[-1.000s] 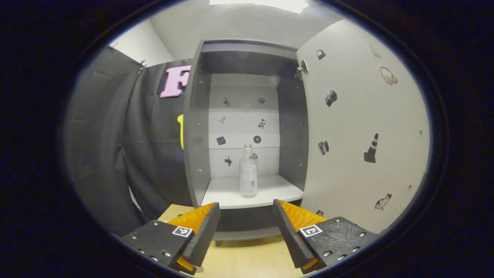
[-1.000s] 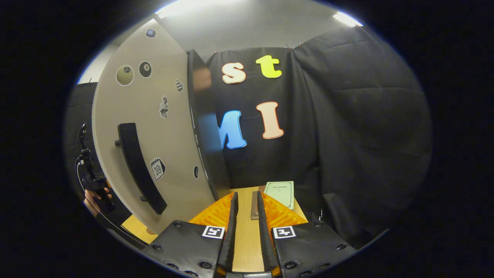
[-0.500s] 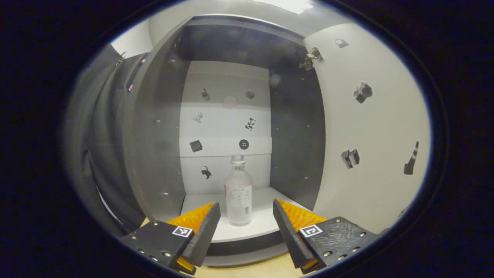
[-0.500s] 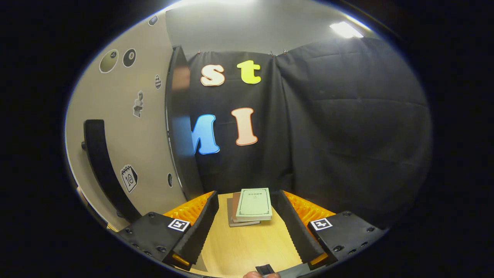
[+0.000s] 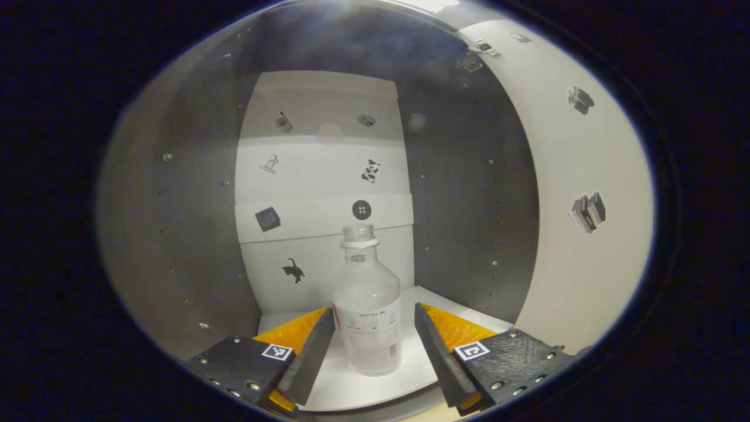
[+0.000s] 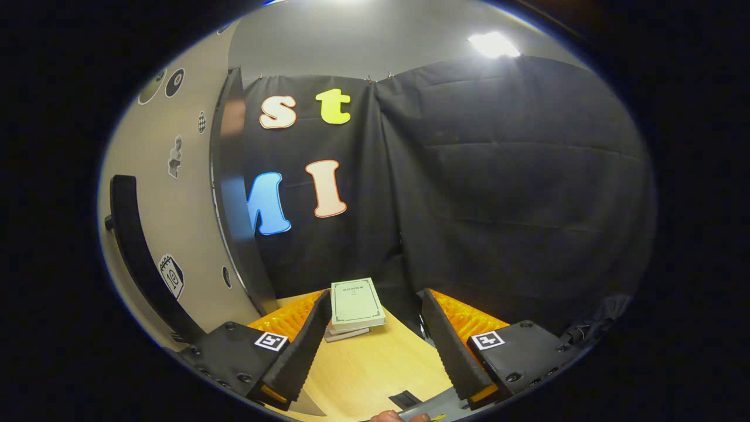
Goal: Open the cabinet door with the right hand, grasp the bottle in the cabinet with the left hand and place it on the coaster, then close the cabinet door with the right hand.
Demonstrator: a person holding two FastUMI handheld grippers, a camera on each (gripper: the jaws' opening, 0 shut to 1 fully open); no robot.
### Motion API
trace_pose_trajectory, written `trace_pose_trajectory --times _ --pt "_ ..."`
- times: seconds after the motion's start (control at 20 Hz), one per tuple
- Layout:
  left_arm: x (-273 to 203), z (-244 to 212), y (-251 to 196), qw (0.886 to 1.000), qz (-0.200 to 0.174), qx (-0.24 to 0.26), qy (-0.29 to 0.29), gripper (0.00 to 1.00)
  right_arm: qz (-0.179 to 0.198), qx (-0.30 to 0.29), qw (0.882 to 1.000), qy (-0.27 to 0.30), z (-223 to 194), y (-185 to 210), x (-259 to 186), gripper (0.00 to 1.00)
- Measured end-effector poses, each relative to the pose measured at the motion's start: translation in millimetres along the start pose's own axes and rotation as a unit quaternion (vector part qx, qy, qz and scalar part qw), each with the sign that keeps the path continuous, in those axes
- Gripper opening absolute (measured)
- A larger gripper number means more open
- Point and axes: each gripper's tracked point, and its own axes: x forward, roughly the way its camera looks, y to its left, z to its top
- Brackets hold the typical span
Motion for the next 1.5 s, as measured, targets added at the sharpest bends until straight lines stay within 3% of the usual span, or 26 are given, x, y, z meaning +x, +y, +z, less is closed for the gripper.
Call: trace_pose_trajectory --times 0.4,0.6,0.7,0.9,0.95,1.0,1.05,1.2,1.3,1.35,1.4,1.45,1.5 --pt "40 -13 -4 0.999 -0.037 0.010 -0.004 0.86 -0.068 0.027 0.997 -0.002 -6 -16 -19 0.98" --pt "47 -12 -6 0.998 -0.058 0.004 -0.015 0.84 -0.085 0.033 0.996 0.003 -8 -16 -19 0.98" --pt "48 -11 -4 0.998 -0.061 -0.004 -0.021 0.74 -0.091 0.037 0.995 0.002 -8 -15 -22 0.98" --pt "40 -9 -8 0.996 -0.082 -0.006 -0.029 0.74 -0.094 0.032 0.995 0.005 -10 -14 -26 0.98" --pt "37 -9 -10 0.996 -0.087 -0.006 -0.031 0.71 -0.092 0.030 0.995 0.006 -11 -13 -25 0.92" --pt "31 -8 -8 0.996 -0.085 0.001 -0.032 0.72 -0.088 0.029 0.996 0.009 -12 -12 -25 0.98" --pt "24 -6 -6 0.996 -0.080 0.006 -0.036 0.71 -0.082 0.028 0.996 0.011 -14 -11 -24 0.93" --pt "-10 4 -12 0.995 -0.086 0.000 -0.047 0.72 -0.061 0.026 0.998 0.012 -12 -8 -14 0.93" --pt "-40 14 -12 0.995 -0.085 -0.006 -0.057 0.72 -0.038 0.027 0.999 0.006 -9 -5 -6 0.98" --pt "-57 18 -12 0.995 -0.082 -0.013 -0.063 0.71 -0.021 0.025 0.999 0.003 -7 -1 0 0.93" --pt "-74 23 -10 0.995 -0.075 -0.019 -0.068 0.71 -0.005 0.016 1.000 0.006 -8 0 6 0.98" --pt "-93 28 -8 0.995 -0.063 -0.024 -0.073 0.71 0.007 0.003 1.000 0.009 -11 -3 14 0.93" --pt "-110 32 -5 0.996 -0.047 -0.023 -0.077 0.71 0.020 -0.011 1.000 0.010 -19 4 14 0.98"
